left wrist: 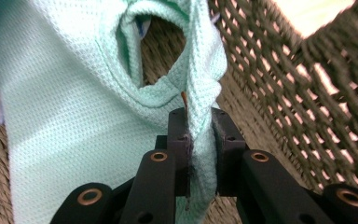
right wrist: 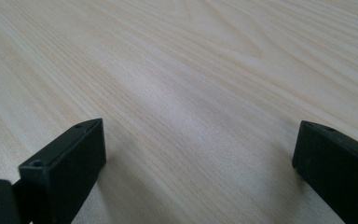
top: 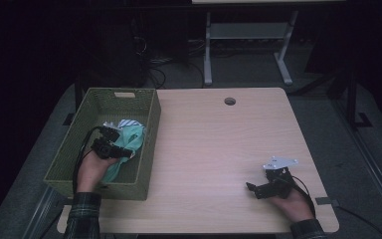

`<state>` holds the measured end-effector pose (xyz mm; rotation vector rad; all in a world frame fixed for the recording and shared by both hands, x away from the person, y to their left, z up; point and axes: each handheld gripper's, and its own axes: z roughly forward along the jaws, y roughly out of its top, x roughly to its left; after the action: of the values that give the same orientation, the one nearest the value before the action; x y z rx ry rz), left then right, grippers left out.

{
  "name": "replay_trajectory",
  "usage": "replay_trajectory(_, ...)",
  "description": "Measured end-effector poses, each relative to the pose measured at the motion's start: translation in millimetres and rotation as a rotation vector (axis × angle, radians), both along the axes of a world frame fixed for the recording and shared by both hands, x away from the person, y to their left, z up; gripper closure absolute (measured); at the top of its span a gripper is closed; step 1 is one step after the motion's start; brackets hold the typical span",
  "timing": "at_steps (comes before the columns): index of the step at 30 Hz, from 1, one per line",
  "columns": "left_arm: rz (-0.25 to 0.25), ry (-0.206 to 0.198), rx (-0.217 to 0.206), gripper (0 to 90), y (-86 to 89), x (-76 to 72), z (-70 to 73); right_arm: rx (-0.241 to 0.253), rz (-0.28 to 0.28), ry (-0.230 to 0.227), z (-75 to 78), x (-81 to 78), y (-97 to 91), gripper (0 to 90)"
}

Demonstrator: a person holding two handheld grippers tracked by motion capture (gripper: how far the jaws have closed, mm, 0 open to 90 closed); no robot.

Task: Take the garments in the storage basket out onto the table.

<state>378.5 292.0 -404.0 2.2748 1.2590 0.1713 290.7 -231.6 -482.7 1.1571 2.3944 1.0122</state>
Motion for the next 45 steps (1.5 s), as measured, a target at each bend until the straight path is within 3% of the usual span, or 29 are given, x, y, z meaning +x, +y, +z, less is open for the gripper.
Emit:
replay_trajectory(4,0.015,-0.038,-0.063,79.6,5.4,-1.7,4.9,0.000,0.000,0.000,0.0,0.0,0.0,2.3)
replay_trajectory(12,0.025,-0.101,-0.139,79.7,11.0,-4.8,11.9,0.000,-0.001,0.001,0.0,-0.1,0.0,2.3)
replay_trajectory(21,0.037,-0.188,-0.253,80.6,19.1,-10.2,21.8,0.002,-0.003,0.005,0.1,-0.3,0.2,2.3)
replay_trajectory(31,0.031,-0.263,-0.276,80.7,21.7,-13.9,41.3,0.002,-0.003,0.005,0.1,-0.2,0.2,2.3)
replay_trajectory(34,0.028,-0.289,-0.301,80.7,22.5,-15.5,49.0,0.002,-0.003,0.004,0.1,-0.3,0.2,2.3)
replay_trajectory(45,-0.006,-0.335,-0.349,80.7,23.1,-16.5,75.6,0.002,-0.002,0.004,0.1,-0.2,0.2,2.3)
